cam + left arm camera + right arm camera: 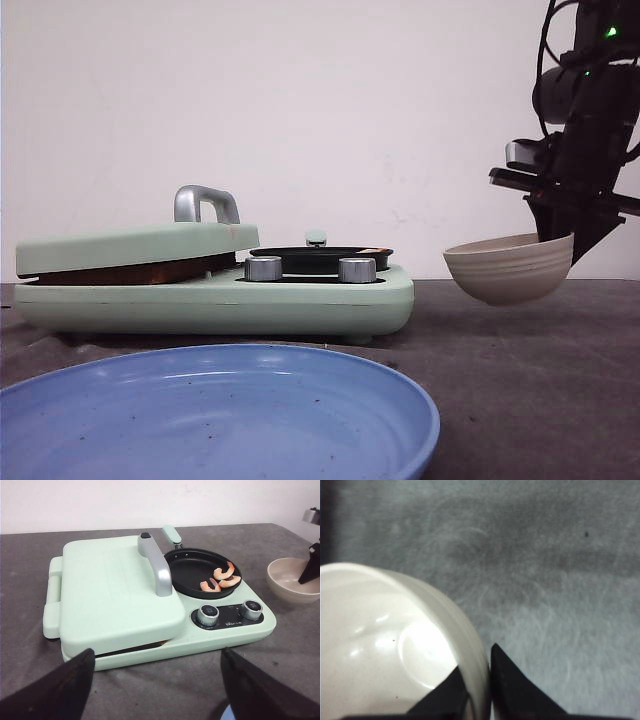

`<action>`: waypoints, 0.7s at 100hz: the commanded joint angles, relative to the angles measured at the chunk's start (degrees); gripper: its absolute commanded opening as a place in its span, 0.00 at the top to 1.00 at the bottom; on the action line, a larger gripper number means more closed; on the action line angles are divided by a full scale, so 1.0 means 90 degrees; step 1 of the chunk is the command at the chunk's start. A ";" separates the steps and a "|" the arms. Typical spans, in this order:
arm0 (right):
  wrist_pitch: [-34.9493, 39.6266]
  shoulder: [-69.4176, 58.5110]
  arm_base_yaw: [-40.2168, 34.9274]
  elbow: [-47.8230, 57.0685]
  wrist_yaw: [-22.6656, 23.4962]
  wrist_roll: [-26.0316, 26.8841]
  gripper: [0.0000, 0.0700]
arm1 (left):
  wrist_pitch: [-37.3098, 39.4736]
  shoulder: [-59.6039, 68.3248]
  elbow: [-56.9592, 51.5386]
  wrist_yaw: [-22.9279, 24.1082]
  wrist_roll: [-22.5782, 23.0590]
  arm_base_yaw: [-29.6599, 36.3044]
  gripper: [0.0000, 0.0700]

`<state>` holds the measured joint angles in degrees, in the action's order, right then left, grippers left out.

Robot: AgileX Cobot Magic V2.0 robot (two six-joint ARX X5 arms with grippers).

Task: Make breakfast with bread and shrimp
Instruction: 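Carry the empty bowl back and lower it onto the table, then open the right gripper and raise it away from the bowl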

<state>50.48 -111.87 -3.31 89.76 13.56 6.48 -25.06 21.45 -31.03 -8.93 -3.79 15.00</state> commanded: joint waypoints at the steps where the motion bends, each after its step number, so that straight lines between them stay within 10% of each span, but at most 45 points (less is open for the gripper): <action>1: -0.0124 -0.0136 -0.0002 0.0114 0.0044 0.0083 1.00 | 0.0066 0.0024 -0.0051 0.0012 -0.0010 0.0007 0.38; 70: -0.0333 -0.0542 -0.0015 0.0100 0.0160 0.0121 1.00 | 0.0061 0.0027 -0.0051 0.0012 -0.0012 0.0007 0.38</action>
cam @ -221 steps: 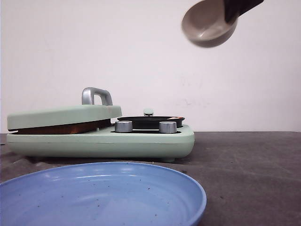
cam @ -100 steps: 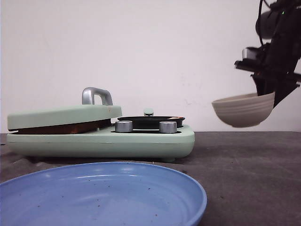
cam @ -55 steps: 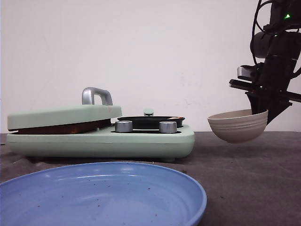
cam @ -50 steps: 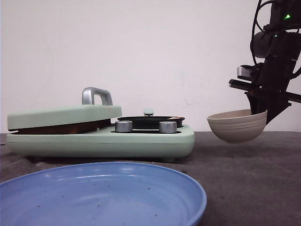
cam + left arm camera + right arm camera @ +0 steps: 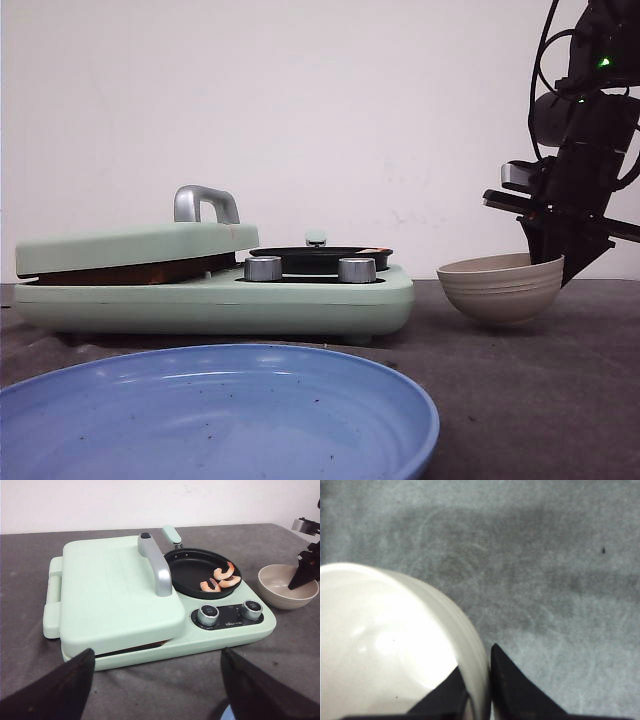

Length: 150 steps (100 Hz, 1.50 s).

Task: Make breakfast with bread and shrimp
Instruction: 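Open the right gripper and raise it away from the bowl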

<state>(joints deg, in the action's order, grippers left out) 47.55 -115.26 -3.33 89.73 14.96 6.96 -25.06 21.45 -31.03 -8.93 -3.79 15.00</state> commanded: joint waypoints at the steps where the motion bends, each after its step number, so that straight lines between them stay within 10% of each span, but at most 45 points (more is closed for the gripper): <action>1: -0.0007 -0.0168 -0.0012 0.0102 0.0005 0.0068 1.00 | 0.0058 0.0027 -0.0051 0.0012 -0.0012 0.0007 0.38; 29: 0.0017 -0.0172 -0.0015 0.0102 0.0000 0.0092 0.96 | 0.0046 0.0024 -0.0051 0.0012 -0.0012 0.0007 0.38; 53: 0.0029 -0.0172 -0.0015 0.0102 -0.0024 0.0066 0.50 | 0.0034 0.0024 -0.0051 0.0012 -0.0012 0.0007 0.38; 150: -0.0078 0.2769 0.0092 0.0114 0.0345 -0.0177 0.50 | 0.0063 0.0024 -0.0051 0.0007 -0.0364 0.0007 0.38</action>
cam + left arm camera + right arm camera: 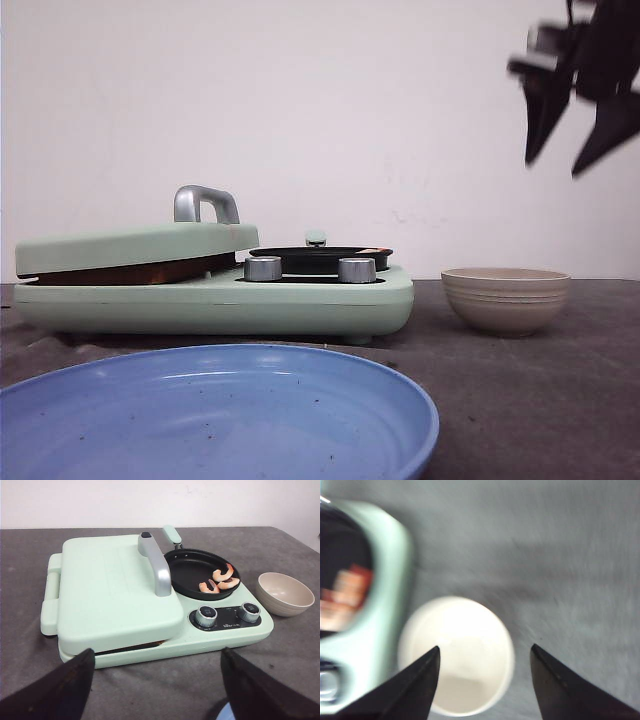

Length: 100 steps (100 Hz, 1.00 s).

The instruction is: Make breakfast with bread and shrimp

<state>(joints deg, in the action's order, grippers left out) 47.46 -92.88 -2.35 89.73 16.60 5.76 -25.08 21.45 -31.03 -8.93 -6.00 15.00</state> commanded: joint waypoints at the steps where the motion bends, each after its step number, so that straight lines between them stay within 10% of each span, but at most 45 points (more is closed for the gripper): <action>1: -0.0080 0.0338 -0.0017 0.0114 0.0189 -0.0044 0.50 | 0.0066 0.0024 -0.0051 0.0007 -0.0129 0.0007 0.38; 19: 0.0024 0.1372 -0.0083 0.0114 0.0396 -0.0041 0.55 | 0.0068 0.0024 -0.0051 -0.0034 -0.0359 0.0010 0.42; 40: 0.0342 0.2475 -0.0345 0.0112 0.0364 -0.0170 0.96 | 0.0070 0.0024 -0.0051 -0.0061 -0.0469 0.0007 1.00; 100: -0.1671 0.6645 -0.1700 -0.3978 -0.0342 -0.0406 0.99 | 0.0588 -0.0027 -0.0051 -0.0546 -0.0906 0.0017 1.00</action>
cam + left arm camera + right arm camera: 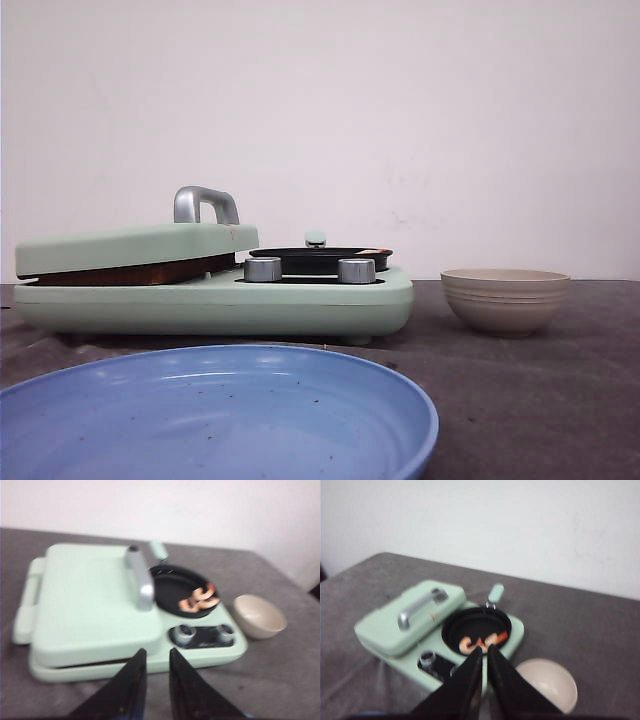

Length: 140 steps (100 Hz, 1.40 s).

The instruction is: Make breakfast with bread and shrimp

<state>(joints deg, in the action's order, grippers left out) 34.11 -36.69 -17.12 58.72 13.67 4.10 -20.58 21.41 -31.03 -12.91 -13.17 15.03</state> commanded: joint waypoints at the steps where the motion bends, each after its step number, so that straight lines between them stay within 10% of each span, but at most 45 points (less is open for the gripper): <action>1: -0.0211 0.0486 -0.0061 -0.0629 -0.0019 -0.0221 0.99 | 0.0090 -0.0027 -0.0051 -0.0107 -0.0109 0.0017 1.00; 39: -0.0500 0.3310 -0.0063 -0.3092 -0.0325 0.0420 0.99 | -0.0277 -0.1528 0.0452 -0.0117 -0.0049 0.0029 1.00; 140: -0.1600 0.3478 -0.0100 -0.4437 0.0119 0.0843 0.99 | -0.0716 -0.2348 0.0731 0.0338 -0.0240 0.0029 1.00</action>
<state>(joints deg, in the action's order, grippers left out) 21.45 -5.32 -17.69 18.63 14.87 11.00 -27.64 0.34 -23.94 -10.22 -15.00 15.14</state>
